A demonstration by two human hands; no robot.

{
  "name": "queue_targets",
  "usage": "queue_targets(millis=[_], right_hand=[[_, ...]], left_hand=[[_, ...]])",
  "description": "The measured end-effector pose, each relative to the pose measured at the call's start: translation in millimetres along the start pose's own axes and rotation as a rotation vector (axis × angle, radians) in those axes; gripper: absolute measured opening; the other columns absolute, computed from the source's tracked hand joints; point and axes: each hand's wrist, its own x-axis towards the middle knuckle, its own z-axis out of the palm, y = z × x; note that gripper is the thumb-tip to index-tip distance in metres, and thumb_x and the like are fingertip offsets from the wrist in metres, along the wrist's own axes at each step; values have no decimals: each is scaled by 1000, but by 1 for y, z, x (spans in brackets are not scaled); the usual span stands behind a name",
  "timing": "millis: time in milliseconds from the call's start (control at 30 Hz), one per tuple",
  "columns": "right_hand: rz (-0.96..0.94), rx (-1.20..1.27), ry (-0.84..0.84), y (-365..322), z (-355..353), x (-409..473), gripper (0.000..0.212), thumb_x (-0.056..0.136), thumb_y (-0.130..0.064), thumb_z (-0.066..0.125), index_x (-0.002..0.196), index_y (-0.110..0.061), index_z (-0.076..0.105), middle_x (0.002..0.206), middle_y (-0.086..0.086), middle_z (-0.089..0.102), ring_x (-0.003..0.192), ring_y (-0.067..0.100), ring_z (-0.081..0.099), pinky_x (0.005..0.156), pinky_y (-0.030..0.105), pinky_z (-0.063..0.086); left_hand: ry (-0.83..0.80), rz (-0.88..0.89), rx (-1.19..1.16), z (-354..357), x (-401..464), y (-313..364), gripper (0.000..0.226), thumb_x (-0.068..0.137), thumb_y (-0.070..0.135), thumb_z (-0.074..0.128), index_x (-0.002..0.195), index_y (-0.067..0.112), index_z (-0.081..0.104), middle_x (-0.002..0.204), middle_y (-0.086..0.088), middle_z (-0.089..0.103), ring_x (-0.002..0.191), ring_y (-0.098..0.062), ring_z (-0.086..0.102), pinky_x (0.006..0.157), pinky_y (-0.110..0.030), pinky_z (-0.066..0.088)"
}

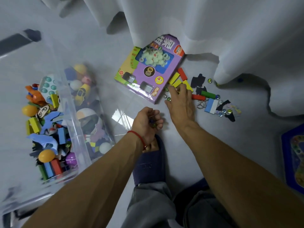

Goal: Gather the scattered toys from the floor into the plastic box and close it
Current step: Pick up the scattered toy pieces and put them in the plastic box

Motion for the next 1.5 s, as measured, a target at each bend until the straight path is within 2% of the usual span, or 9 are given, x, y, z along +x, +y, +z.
queue_targets(millis=[400, 633, 767, 900, 1000, 1133, 1233, 1367, 1500], right_hand=[[28, 93, 32, 10, -3, -1, 27, 87, 1, 69, 113, -7, 69, 138, 13, 47, 113, 31, 50, 80, 33, 50], [95, 430, 120, 28, -11, -14, 26, 86, 1, 68, 107, -15, 68, 123, 6, 48, 106, 22, 57, 83, 27, 57], [202, 687, 158, 17, -30, -35, 30, 80, 0, 72, 104, -18, 71, 121, 0, 51, 100, 15, 62, 81, 22, 58], [-7, 774, -134, -40, -43, -69, 37, 80, -6, 74, 112, -24, 71, 117, -4, 58, 99, 9, 63, 87, 29, 58], [-83, 695, -328, -61, -55, -86, 40, 90, -11, 63, 127, -25, 66, 123, -5, 67, 107, 10, 64, 95, 29, 56], [124, 791, -45, -44, -57, -79, 21, 95, -18, 56, 109, -23, 71, 103, -6, 72, 88, 9, 69, 75, 36, 62], [208, 479, -41, -19, -38, -60, 21, 95, -21, 62, 116, -22, 66, 115, 2, 63, 101, 17, 64, 82, 38, 59], [116, 144, -206, -2, -15, -50, 52, 92, -32, 69, 140, -26, 49, 138, 7, 44, 126, 24, 45, 96, 38, 51], [6, 157, -146, 8, 0, -45, 33, 93, -14, 69, 124, -15, 60, 125, 7, 49, 110, 22, 55, 91, 32, 54]], left_hand=[[148, 7, 33, -5, 1, -7, 17, 92, 15, 52, 85, 2, 62, 63, -8, 58, 55, -20, 56, 57, -31, 51], [317, 263, 589, -11, 23, -8, 16, 89, 23, 65, 89, 8, 70, 80, -10, 71, 63, -21, 64, 64, -33, 61], [335, 222, 402, 0, 15, -5, 36, 92, 33, 48, 86, 4, 68, 73, -12, 65, 58, -24, 60, 63, -38, 58], [-9, -60, -31, -5, -12, -2, 48, 92, 52, 41, 84, 11, 66, 73, -7, 66, 64, -22, 62, 66, -30, 50], [-66, -143, -138, -24, -23, -5, 45, 89, 46, 41, 64, 17, 64, 66, -2, 64, 57, -19, 63, 64, -29, 49], [3, -30, -406, -53, -27, -14, 20, 84, 22, 46, 74, 12, 60, 74, -8, 55, 58, -20, 50, 57, -27, 41], [6, -31, -545, -70, -31, -25, 22, 87, 21, 49, 73, 9, 60, 72, -11, 57, 60, -21, 51, 61, -27, 40], [28, -28, -510, -80, -37, -29, 22, 89, 21, 51, 74, 8, 60, 71, -11, 58, 60, -20, 49, 55, -24, 45], [11, -31, -428, -82, -42, -31, 18, 89, 20, 52, 79, 7, 60, 73, -11, 58, 61, -19, 49, 57, -25, 47]])
